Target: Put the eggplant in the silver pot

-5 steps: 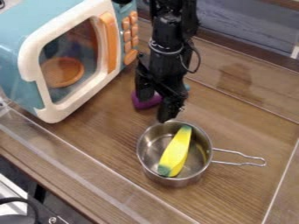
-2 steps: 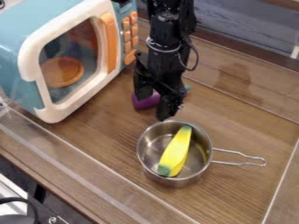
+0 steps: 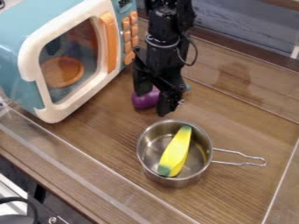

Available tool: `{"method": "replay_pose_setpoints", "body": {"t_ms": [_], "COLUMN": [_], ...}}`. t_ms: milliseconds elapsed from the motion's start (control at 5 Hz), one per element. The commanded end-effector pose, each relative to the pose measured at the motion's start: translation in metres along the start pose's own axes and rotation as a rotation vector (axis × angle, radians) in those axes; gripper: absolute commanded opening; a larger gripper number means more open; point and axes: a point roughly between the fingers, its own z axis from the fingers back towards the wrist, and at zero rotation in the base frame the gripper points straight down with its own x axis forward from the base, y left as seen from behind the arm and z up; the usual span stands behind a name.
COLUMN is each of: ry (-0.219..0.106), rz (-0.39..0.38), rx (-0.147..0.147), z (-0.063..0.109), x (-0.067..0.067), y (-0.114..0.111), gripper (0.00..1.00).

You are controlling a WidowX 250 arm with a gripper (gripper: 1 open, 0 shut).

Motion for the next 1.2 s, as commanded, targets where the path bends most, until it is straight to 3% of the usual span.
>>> {"method": "replay_pose_setpoints", "body": {"t_ms": [0, 1000], "ry": [-0.053, -0.05], "rz": [0.028, 0.051], "rx": [0.018, 0.007], "z": [0.011, -0.007], "x": [0.005, 0.006], "y": [0.006, 0.01], "gripper": [1.0, 1.0]}}
